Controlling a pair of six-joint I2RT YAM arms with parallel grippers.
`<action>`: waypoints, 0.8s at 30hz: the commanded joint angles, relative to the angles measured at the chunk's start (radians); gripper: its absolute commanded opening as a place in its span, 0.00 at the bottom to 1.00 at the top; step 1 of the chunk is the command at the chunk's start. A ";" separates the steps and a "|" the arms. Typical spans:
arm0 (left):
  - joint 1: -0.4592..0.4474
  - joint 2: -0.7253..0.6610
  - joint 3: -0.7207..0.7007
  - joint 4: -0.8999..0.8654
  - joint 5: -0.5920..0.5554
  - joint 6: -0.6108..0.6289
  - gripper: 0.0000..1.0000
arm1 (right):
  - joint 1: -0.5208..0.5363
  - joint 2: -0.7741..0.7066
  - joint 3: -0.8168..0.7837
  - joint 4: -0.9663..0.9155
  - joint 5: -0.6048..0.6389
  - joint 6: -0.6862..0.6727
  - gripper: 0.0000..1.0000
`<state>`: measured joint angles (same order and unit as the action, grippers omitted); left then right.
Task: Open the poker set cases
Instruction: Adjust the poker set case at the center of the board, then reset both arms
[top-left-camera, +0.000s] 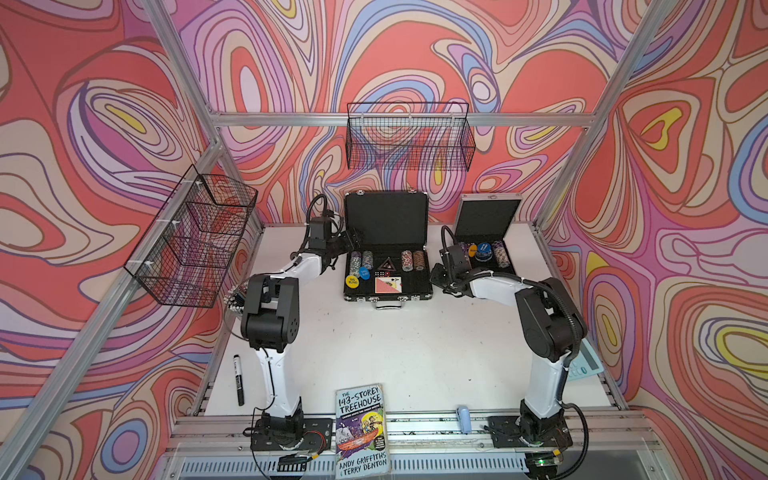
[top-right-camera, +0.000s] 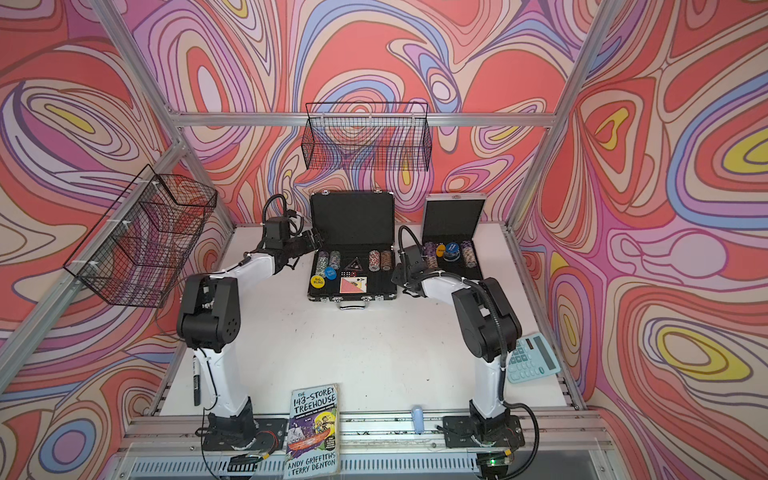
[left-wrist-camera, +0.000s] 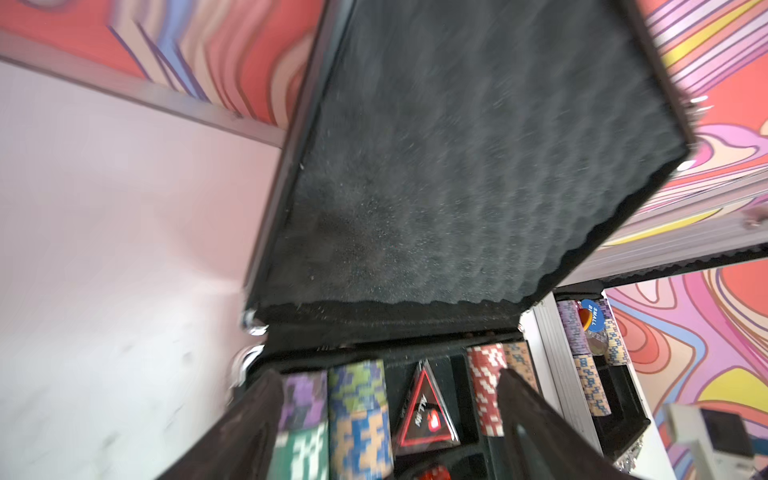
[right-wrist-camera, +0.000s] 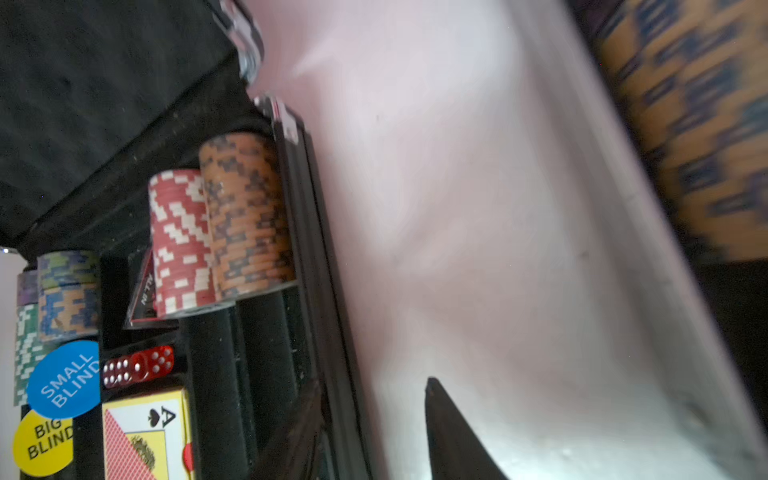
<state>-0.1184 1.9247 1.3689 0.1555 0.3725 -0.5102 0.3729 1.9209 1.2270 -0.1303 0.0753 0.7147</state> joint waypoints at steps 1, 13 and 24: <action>0.004 -0.181 -0.084 0.022 -0.099 0.095 0.94 | -0.037 -0.088 0.021 -0.003 0.128 -0.103 0.44; 0.019 -0.667 -0.507 -0.069 -0.526 0.310 1.00 | -0.150 -0.287 -0.136 0.153 0.453 -0.278 0.89; 0.047 -0.783 -0.841 0.100 -0.786 0.308 1.00 | -0.283 -0.369 -0.538 0.592 0.665 -0.355 0.91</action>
<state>-0.0765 1.1374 0.5358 0.1921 -0.3298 -0.2298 0.0929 1.5818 0.7532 0.2726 0.6659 0.4007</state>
